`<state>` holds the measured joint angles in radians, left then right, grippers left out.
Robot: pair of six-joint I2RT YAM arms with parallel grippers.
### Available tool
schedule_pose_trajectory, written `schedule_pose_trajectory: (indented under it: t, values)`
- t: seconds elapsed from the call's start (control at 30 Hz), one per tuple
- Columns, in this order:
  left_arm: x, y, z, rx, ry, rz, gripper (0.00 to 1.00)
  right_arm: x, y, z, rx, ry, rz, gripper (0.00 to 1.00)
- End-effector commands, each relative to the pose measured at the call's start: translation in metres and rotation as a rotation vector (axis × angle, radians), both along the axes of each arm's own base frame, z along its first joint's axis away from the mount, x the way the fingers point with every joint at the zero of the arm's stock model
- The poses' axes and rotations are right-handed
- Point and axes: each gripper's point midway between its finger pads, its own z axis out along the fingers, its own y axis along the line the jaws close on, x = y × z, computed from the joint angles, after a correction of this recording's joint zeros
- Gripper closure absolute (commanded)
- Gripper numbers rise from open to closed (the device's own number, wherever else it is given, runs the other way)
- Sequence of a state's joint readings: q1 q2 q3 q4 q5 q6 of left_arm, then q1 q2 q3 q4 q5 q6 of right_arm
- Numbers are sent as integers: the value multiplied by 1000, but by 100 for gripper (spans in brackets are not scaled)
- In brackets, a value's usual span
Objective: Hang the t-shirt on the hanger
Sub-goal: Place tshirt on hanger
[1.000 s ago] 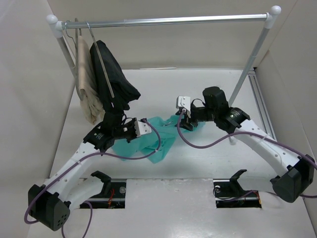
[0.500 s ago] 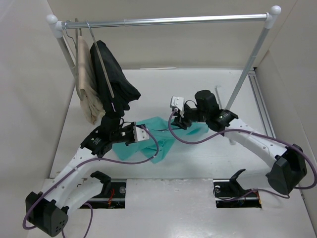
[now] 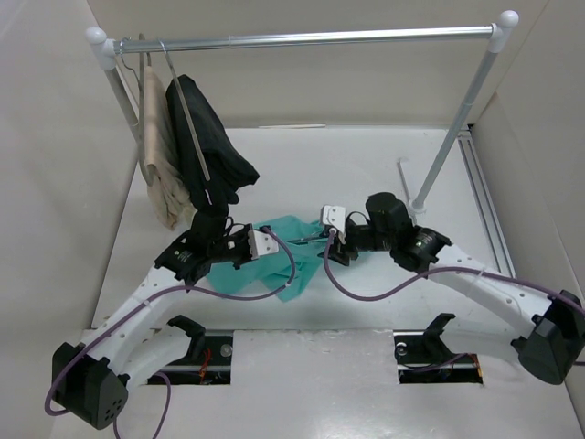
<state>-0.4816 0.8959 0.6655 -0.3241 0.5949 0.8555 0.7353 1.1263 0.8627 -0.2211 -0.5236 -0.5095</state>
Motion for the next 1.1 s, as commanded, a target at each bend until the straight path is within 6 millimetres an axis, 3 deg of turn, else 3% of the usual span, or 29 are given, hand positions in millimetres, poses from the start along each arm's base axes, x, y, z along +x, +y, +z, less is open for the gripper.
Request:
schedule_pose_trajectory:
  t: [0.0, 0.13, 0.2, 0.43, 0.6, 0.8, 0.87, 1.07]
  values:
    - [6, -9, 17, -66, -46, -11, 100, -5, 4, -14, -9, 42, -18, 44]
    - [4, -13, 23, -79, -61, -44, 100, 14, -2, -27, -59, 32, -119, 48]
    - [1, -11, 18, -63, -45, -49, 100, 19, 5, -15, -41, 21, -112, 48]
    - [-1, -4, 8, -31, -50, -34, 100, 6, 21, 44, 85, -61, 23, 44]
    - [-1, -4, 8, -31, -50, -34, 100, 7, 23, 67, 123, -93, 60, 40]
    - [0, -3, 7, -25, -53, -26, 100, 42, -2, 54, 73, -92, -44, 41]
    - [0, -3, 7, -25, -53, -26, 100, 53, -10, 51, 66, -90, -68, 46]
    - [1, -3, 11, -37, -61, -20, 100, 49, 2, 23, 11, -39, 16, 50]
